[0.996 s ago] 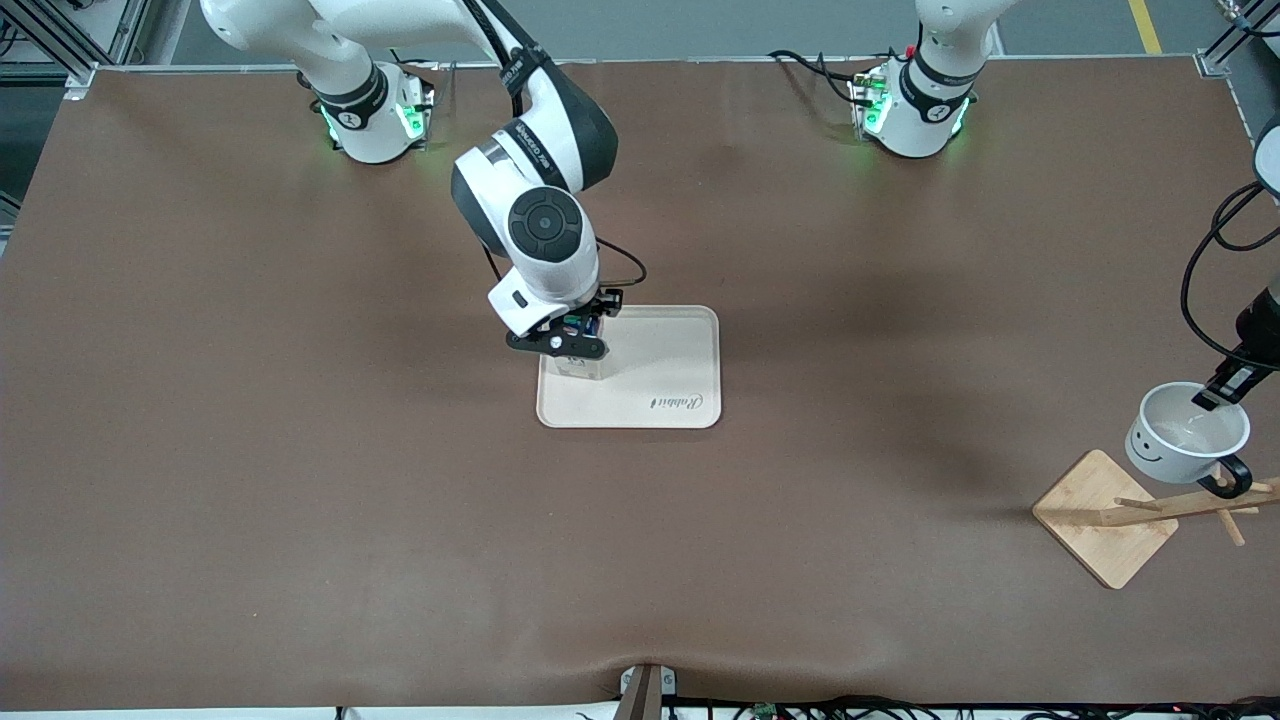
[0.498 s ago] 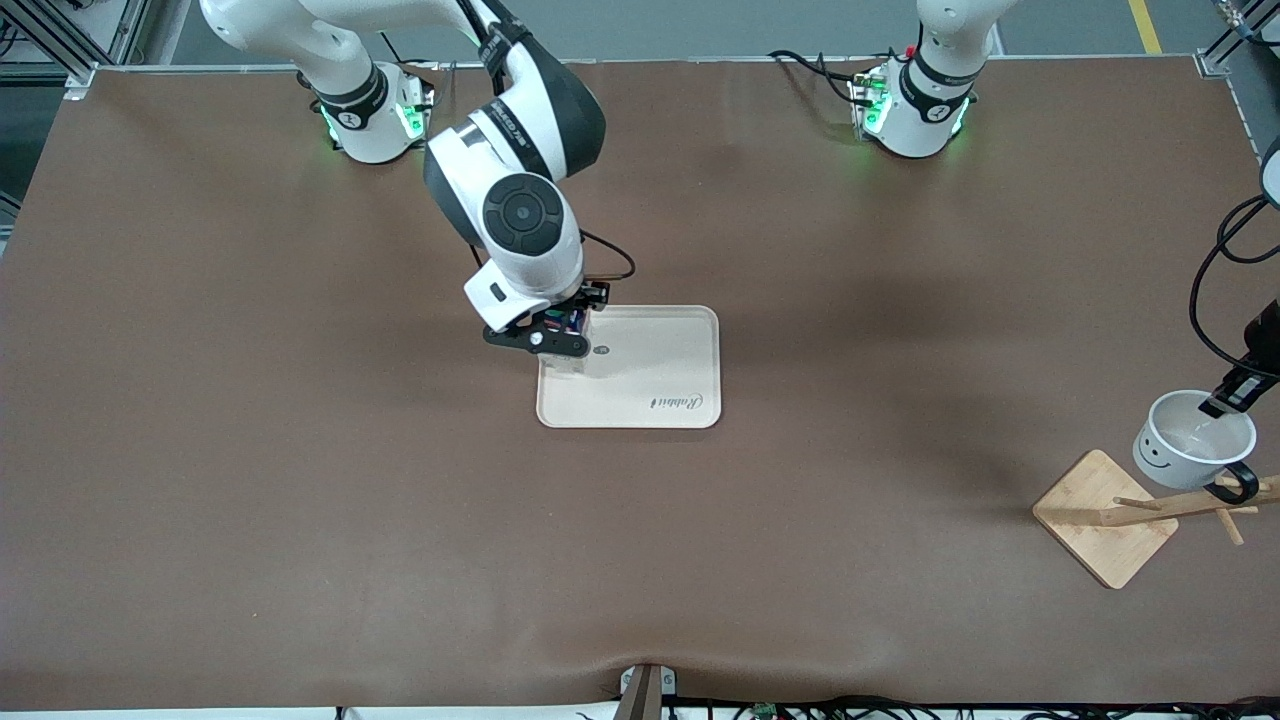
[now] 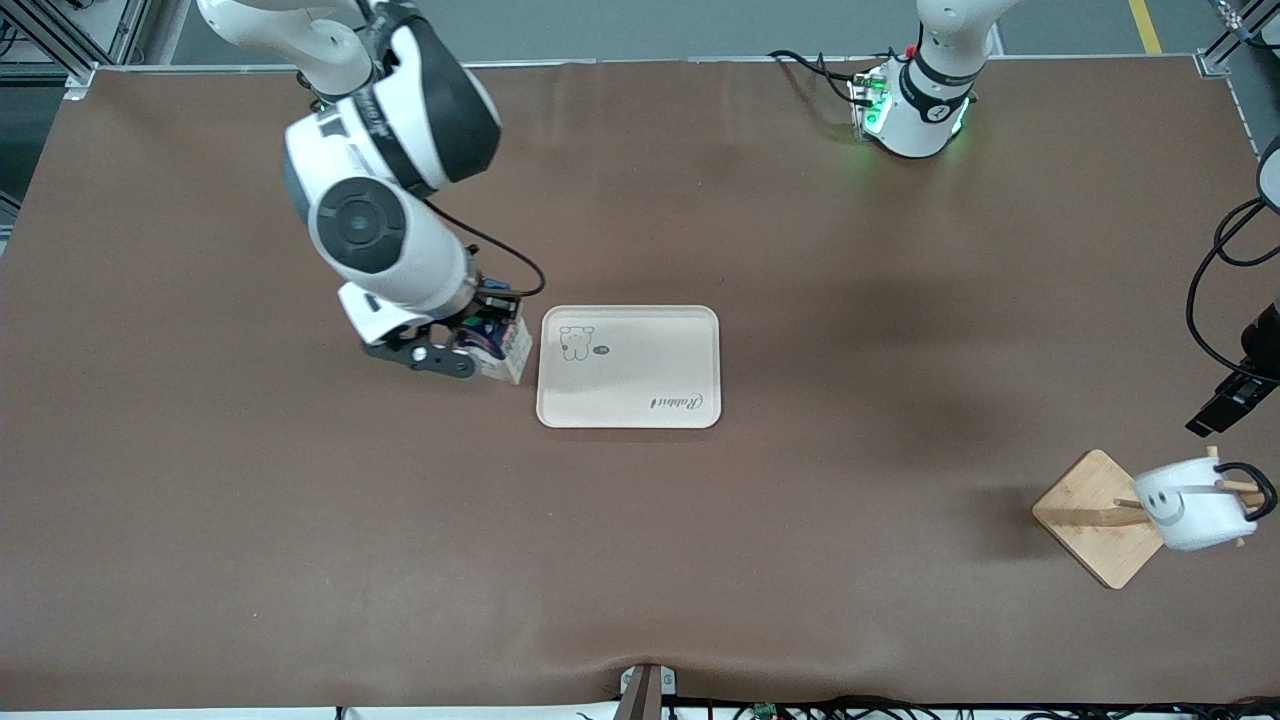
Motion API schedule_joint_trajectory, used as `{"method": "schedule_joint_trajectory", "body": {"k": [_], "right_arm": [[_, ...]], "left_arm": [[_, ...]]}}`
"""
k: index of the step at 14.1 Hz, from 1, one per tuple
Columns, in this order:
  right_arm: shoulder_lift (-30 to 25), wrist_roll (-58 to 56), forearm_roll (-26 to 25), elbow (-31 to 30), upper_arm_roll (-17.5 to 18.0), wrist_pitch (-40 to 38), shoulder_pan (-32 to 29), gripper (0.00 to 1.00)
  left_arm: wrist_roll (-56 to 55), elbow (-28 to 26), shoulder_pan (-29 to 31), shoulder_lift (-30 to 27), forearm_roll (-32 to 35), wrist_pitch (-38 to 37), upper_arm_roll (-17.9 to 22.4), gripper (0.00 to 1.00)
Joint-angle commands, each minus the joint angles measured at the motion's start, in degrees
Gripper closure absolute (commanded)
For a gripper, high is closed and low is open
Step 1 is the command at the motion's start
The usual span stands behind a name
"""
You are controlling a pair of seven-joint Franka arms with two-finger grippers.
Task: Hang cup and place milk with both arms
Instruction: 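Hang the mug on a peg while the right gripper carries the milk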
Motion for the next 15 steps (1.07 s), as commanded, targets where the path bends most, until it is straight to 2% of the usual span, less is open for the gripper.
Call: {"method": "schedule_joint_trajectory", "body": {"k": [1,8,13,15], "right_arm": [[-2.63,-1.61,-1.32,-2.53,0.85,-0.56,-2.2,0.95],[-3.6,-11.17,-2.46,-4.03,0.85,-0.65,-9.84,0.95],[-4.04,-17.78,-4.83,-5.87,0.85,-0.04,-14.24,0.95],[-3.78,-20.66,-6.94,-6.49,0.93,0.14,-16.09,0.95]], "left_arm": [[1.12,2.29,0.19,-0.92,-0.7,-3.22,-2.26,0.0],[11.39,11.6,0.19,-1.01,-0.7,-20.43,-6.91,0.0],[11.67,18.55,0.19,-1.19,-0.61,-35.46,-11.04,0.0],[11.84,19.7,0.19,-2.33,-0.53,-38.47,-12.19,0.0]]}}
